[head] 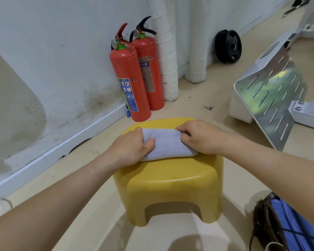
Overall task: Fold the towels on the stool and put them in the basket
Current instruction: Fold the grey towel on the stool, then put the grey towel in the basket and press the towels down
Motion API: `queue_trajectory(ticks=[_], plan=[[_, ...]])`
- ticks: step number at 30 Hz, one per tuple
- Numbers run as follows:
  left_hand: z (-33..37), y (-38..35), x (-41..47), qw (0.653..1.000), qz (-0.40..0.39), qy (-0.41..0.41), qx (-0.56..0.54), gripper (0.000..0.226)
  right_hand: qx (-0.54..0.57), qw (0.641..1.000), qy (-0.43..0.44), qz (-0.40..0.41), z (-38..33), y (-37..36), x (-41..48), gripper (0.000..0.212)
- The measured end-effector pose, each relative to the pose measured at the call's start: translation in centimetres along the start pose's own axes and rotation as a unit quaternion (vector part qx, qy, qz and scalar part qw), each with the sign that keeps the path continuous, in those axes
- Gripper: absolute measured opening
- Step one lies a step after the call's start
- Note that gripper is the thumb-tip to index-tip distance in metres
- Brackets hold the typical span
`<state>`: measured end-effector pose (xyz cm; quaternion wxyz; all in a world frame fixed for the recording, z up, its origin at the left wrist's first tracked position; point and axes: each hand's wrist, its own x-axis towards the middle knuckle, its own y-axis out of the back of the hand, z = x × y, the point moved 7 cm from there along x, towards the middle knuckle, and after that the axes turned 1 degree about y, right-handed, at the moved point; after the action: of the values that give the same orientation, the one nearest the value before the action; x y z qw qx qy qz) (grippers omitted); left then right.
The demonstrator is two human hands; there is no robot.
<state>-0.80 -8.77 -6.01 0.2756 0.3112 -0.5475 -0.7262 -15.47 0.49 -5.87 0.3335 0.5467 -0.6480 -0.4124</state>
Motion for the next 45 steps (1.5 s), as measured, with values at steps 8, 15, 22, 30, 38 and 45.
queue_trajectory(ticks=[8, 15, 22, 30, 38, 45], plan=[[-1.0, 0.3, -1.5, 0.955, 0.009, 0.008, -0.295, 0.025, 0.090, 0.979, -0.060, -0.175, -1.0, -1.1, -1.3, 0.041], [0.9, 0.8, -3.0, 0.838, -0.124, -0.097, -0.522, 0.035, 0.204, 0.946, -0.083, -0.238, -2.1, -1.1, -3.9, 0.049], [6.2, 2.4, -4.8, 0.818, -0.114, -0.117, -0.552, 0.037, 0.340, 0.910, -0.077, -0.226, -1.7, 0.8, -7.6, 0.041], [16.1, 1.9, -6.4, 0.841, -0.146, -0.207, -0.478, 0.027, 0.433, 0.859, -0.160, -0.223, 2.9, 3.2, -16.7, 0.059], [29.4, -3.6, -7.3, 0.769, -0.232, -0.198, -0.562, 0.038, 0.510, 0.794, -0.331, -0.007, 9.7, 7.3, -29.0, 0.062], [37.7, -12.8, -9.1, 0.794, -0.300, -0.244, -0.470, 0.026, 0.573, 0.629, -0.484, 0.204, 17.9, 5.2, -39.3, 0.027]])
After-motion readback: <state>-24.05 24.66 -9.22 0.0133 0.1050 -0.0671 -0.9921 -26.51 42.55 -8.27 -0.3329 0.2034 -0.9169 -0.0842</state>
